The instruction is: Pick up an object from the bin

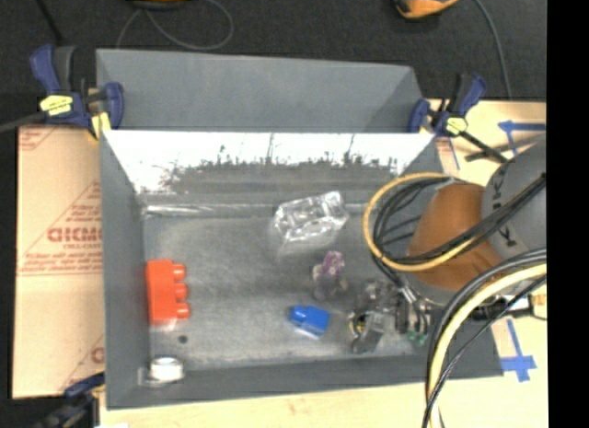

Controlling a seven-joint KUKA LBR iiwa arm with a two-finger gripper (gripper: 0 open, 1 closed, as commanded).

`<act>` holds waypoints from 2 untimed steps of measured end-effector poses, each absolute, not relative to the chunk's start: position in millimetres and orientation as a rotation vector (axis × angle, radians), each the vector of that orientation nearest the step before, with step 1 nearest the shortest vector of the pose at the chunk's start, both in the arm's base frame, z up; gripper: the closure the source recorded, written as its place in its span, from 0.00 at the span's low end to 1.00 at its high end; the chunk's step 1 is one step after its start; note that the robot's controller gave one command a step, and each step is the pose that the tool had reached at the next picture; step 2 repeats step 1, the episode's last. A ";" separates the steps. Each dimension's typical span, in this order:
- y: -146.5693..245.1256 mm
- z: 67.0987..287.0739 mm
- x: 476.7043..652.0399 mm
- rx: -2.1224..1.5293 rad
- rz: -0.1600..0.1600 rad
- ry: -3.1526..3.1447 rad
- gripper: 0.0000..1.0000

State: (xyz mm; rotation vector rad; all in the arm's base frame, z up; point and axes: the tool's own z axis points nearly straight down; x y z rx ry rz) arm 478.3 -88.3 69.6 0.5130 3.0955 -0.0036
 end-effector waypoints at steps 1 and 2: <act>-89.3 110.0 479.6 0.501 -0.001 3.096 1.00; -89.3 110.0 479.6 0.501 -0.001 3.096 1.00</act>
Offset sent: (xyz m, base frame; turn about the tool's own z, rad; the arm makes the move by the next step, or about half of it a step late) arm -0.0001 0.0000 0.0382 0.0000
